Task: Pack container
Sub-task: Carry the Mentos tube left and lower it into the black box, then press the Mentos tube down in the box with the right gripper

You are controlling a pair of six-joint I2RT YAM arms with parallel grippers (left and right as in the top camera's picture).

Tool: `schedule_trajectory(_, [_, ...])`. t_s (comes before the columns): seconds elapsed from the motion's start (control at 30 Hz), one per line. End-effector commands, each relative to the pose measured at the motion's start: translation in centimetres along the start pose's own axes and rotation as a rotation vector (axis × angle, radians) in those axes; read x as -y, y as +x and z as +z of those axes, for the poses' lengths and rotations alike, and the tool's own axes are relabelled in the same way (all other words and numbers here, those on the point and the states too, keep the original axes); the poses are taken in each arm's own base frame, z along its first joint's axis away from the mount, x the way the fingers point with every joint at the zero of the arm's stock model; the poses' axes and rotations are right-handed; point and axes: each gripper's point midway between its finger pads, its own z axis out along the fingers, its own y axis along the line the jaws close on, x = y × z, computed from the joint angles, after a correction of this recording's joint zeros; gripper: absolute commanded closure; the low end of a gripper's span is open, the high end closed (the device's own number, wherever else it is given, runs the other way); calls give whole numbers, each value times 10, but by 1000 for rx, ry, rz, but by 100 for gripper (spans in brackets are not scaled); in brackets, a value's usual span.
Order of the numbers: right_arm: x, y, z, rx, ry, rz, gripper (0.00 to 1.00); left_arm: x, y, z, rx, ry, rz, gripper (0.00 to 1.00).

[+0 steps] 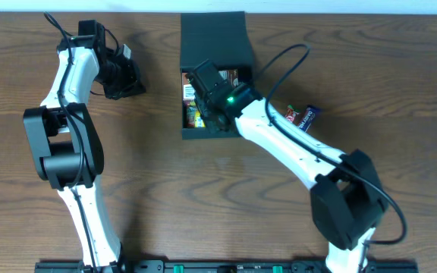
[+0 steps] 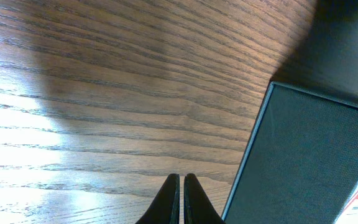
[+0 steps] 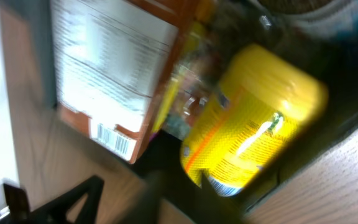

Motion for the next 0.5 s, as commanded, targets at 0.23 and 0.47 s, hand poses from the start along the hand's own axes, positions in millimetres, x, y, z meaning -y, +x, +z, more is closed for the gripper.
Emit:
schedule_trajectory(0.23, [-28,-60,-69,147,-60,-887,98,8,2,-10,14,1,36,94])
schedule_trajectory(0.47, [10,-57,-34,-108,25,-1150,99,26,16,1,-33,-2,99,94])
